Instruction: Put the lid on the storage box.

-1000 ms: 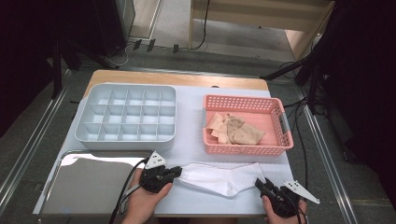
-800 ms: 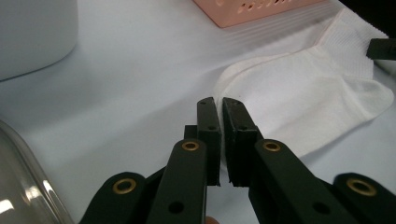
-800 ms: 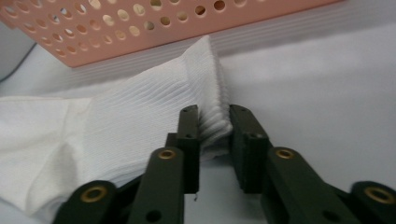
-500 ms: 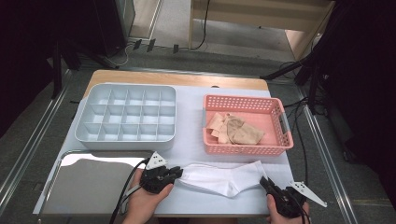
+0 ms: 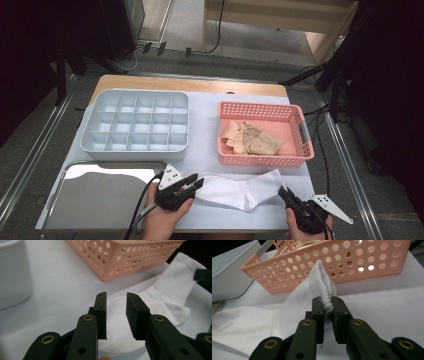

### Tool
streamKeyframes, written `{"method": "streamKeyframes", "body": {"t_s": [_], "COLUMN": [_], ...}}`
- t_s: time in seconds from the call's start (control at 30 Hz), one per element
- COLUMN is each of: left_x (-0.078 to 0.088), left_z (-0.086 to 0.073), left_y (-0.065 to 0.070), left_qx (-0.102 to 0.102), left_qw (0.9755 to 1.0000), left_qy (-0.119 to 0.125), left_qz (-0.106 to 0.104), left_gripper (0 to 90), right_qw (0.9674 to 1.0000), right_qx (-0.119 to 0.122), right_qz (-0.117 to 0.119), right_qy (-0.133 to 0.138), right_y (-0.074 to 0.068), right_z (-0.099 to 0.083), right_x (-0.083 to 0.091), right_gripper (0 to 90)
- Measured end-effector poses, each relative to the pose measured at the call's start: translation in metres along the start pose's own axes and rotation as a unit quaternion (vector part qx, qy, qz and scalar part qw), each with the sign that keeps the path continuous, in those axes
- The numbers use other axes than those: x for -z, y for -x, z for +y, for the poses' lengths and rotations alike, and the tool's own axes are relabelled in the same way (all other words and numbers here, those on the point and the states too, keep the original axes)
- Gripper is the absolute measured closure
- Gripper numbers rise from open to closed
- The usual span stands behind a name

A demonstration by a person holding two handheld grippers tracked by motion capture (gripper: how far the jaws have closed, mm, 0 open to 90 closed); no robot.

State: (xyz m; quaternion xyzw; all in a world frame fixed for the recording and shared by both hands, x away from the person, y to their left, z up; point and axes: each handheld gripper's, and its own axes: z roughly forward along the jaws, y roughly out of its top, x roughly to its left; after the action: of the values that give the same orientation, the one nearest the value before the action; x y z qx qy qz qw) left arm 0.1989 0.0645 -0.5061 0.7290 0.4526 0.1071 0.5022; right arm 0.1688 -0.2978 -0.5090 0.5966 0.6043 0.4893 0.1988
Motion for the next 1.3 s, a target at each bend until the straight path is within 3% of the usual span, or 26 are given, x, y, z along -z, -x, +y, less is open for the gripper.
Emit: {"method": "streamKeyframes", "body": {"t_s": [0.2, 0.37, 0.63, 0.73, 0.8, 0.9, 0.97, 1.17, 1.3], "left_x": [-0.027, -0.054, -0.080, -0.087, -0.088, -0.086, -0.079, -0.031, -0.003], "left_z": [-0.004, -0.008, -0.005, -0.007, -0.007, -0.005, -0.005, 0.006, 0.010], "left_y": [0.034, 0.058, 0.077, 0.077, 0.076, 0.074, 0.071, 0.042, 0.020], "left_qx": [-0.027, -0.046, -0.064, -0.064, -0.058, -0.057, -0.055, -0.045, -0.036], "left_qw": [0.9988, 0.9957, 0.9927, 0.9917, 0.9923, 0.9914, 0.9924, 0.9965, 0.9982], "left_qy": [-0.028, -0.067, -0.093, -0.106, -0.104, -0.109, -0.099, -0.055, -0.039], "left_qz": [-0.030, -0.044, -0.042, -0.035, -0.032, -0.044, -0.049, -0.044, -0.026], "left_gripper": [78.5, 78.9, 79.1, 82.0, 85.6, 86.1, 81.0, 75.2, 77.7], "right_qw": [1.0000, 0.9999, 0.9988, 0.9985, 0.9982, 0.9978, 0.9975, 0.9960, 0.9957], "right_qx": [0.002, 0.000, -0.008, -0.001, 0.005, 0.012, 0.021, 0.043, 0.053], "right_qz": [0.008, 0.016, 0.045, 0.052, 0.056, 0.061, 0.063, 0.073, 0.073], "right_qy": [0.004, 0.006, 0.015, 0.018, 0.020, 0.024, 0.025, 0.028, 0.021], "right_y": [-0.001, -0.003, -0.012, -0.019, -0.023, -0.031, -0.037, -0.059, -0.078], "right_z": [0.003, 0.005, 0.011, 0.014, 0.015, 0.017, 0.019, 0.020, 0.018], "right_x": [0.001, 0.001, 0.007, 0.008, 0.009, 0.010, 0.010, 0.007, 0.001], "right_gripper": [81.7, 81.6, 81.5, 81.5, 81.5, 81.5, 81.5, 81.0, 80.8]}}
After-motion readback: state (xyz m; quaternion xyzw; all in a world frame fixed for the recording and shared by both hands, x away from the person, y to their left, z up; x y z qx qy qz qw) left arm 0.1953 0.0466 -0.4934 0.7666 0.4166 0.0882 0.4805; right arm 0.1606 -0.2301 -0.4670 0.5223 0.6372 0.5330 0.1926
